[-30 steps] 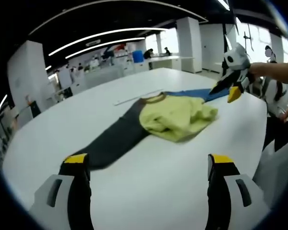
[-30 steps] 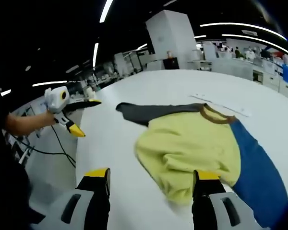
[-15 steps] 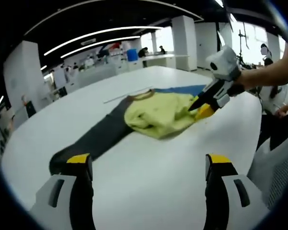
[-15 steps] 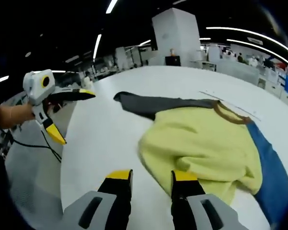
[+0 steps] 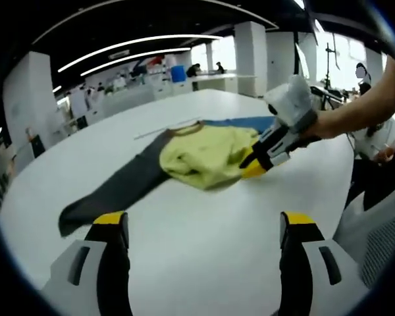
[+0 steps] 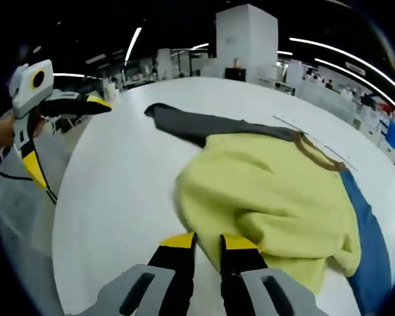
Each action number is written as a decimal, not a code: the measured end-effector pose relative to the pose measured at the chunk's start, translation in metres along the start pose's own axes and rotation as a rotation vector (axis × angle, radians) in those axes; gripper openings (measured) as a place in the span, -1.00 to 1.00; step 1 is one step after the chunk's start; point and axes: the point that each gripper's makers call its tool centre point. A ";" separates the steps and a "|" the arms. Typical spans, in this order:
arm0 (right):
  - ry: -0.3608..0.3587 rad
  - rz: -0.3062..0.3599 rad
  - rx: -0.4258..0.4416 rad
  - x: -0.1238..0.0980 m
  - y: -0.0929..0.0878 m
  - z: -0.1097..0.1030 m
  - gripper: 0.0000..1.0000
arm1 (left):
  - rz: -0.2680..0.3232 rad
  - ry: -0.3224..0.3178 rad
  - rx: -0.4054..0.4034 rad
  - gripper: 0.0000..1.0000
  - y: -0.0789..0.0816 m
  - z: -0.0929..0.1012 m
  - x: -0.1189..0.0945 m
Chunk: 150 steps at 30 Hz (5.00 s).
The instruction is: Fold the garment on the visible template until the final outline fits inside the template.
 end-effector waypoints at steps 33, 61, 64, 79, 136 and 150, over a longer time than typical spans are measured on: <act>-0.094 0.083 -0.101 -0.040 0.092 0.081 -1.00 | -0.036 -0.012 0.005 0.70 -0.010 0.002 0.004; -0.126 -0.083 0.094 0.024 0.046 0.148 -1.00 | -0.070 -0.062 -0.015 0.56 -0.016 0.000 0.026; -0.121 -0.092 0.111 0.027 0.042 0.147 -1.00 | -0.071 -0.063 -0.016 0.56 -0.017 -0.001 0.027; -0.167 0.011 0.289 -0.008 0.063 0.150 -0.60 | -0.035 -0.067 -0.015 0.51 0.000 -0.010 0.035; -0.180 -0.059 0.377 -0.024 -0.021 0.087 -0.78 | 0.037 -0.133 -0.174 -0.77 0.015 -0.046 0.154; -0.197 -0.057 0.374 -0.025 -0.021 0.094 -1.00 | 0.061 -0.125 -0.224 -0.98 0.017 -0.045 0.144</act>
Point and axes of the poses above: the point that each gripper's makers call its tool centre point, and the gripper's own axes: x roughly forward along the fingers, z roughly to its right, y roughly out of its top, and after that the axes turned 1 degree about x, right-handed
